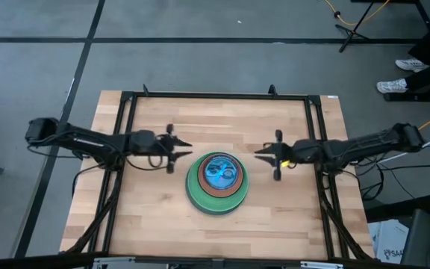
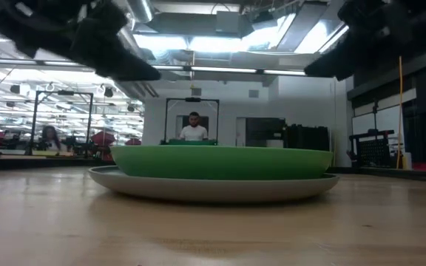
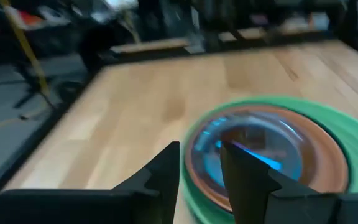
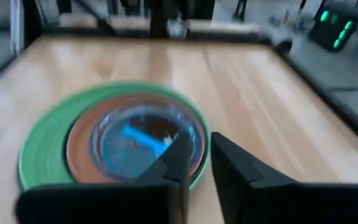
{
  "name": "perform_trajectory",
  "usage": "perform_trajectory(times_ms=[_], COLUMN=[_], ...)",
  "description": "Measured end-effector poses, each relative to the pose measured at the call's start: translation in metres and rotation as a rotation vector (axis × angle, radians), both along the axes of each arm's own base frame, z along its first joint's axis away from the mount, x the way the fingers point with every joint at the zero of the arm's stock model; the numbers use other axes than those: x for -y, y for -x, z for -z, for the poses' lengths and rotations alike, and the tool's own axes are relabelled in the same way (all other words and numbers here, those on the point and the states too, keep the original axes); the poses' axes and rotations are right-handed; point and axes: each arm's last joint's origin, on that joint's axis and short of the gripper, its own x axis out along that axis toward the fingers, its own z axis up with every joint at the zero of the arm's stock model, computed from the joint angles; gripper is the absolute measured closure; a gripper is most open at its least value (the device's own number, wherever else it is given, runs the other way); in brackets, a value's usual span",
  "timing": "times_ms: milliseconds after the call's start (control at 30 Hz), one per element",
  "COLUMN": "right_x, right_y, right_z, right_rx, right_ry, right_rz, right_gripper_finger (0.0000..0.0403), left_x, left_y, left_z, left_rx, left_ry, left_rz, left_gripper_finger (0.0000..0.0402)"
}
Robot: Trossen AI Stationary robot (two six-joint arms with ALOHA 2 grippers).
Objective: Stack plastic plates
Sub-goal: Return to Home Position
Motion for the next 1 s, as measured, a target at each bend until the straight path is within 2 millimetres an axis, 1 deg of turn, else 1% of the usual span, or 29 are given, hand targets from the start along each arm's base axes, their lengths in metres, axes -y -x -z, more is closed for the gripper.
perform_trajectory(times_ms=[100, 200, 300, 433, 667, 733, 900, 1000], right_x=[0.009, 0.016, 0.018, 0.02, 0.022, 0.022, 0.023, 0.024], right_y=[0.012, 0.026, 0.041, 0.056, 0.075, 0.081, 0.091, 0.096], right_z=[0.005, 0.014, 0.018, 0.022, 0.021, 0.02, 0.019, 0.021], right_rx=[0.106, 0.169, 0.238, 0.296, 0.301, 0.312, 0.346, 0.336], right_ry=[-0.027, -0.043, -0.063, -0.088, -0.159, -0.169, -0.176, -0.167], right_rz=[0.003, 0.031, 0.054, 0.097, 0.114, 0.117, 0.14, 0.146], right_gripper_finger=[0.0371, 0.0396, 0.0397, 0.0396, 0.0401, 0.0402, 0.0402, 0.0402], left_x=[-0.007, -0.01, -0.009, -0.008, -0.004, -0.003, -0.003, -0.003], left_y=[0.024, 0.042, 0.058, 0.073, 0.082, 0.085, 0.092, 0.096], left_z=[0.011, 0.022, 0.032, 0.044, 0.04, 0.039, 0.037, 0.037], left_rx=[0.095, 0.163, 0.215, 0.248, 0.271, 0.278, 0.293, 0.289], left_ry=[0.027, 0.076, 0.128, 0.16, 0.154, 0.154, 0.152, 0.154], left_rz=[-0.059, -0.095, -0.109, -0.14, -0.134, -0.133, -0.147, -0.152], left_gripper_finger=[0.0292, 0.0293, 0.0307, 0.0338, 0.0395, 0.0399, 0.0393, 0.0393])
